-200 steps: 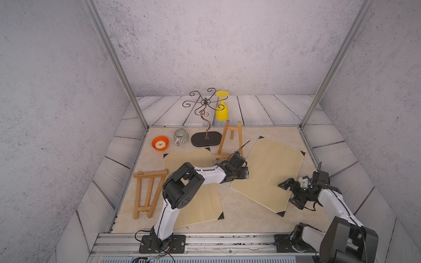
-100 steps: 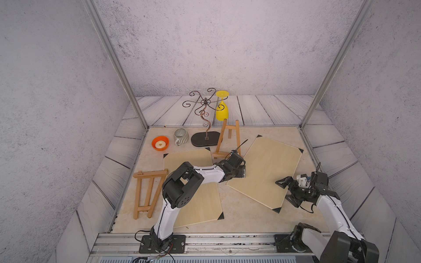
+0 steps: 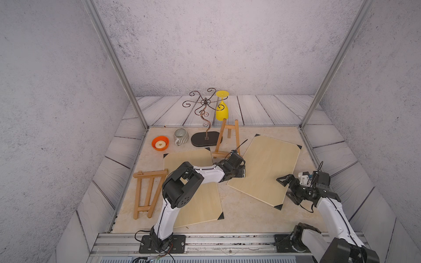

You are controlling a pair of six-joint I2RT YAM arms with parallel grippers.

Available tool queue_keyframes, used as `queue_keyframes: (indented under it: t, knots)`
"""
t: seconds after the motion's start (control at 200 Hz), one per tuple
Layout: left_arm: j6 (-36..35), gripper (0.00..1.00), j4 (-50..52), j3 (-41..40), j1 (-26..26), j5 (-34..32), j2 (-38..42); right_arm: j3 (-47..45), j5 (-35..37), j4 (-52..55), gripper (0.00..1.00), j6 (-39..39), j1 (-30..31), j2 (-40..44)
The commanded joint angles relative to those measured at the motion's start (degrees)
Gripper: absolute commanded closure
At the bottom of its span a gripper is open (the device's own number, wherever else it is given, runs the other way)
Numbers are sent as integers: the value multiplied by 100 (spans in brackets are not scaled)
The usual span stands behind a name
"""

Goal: Assemble the easel
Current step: Pick up the drawing board from the center of the board.

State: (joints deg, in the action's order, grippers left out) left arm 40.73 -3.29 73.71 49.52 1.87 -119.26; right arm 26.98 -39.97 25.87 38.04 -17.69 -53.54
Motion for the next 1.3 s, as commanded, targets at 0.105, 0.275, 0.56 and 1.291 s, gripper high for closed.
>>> queue_keyframes:
  t: [0.105,0.275,0.56,1.291]
  knots:
    - [234,30,296,-166,416,1603,-141,121,-1731,-982,1,193,230,-21]
    - [243,31,292,-147,417,1615,-147,21,-1976,-1166,1,299,240,217]
    - [220,31,361,-152,425,1593,-150,97,-1365,-454,1,-39,240,-207]
    - [123,31,435,-155,392,1577,-71,1553,305,1676,59,-296,240,1122]
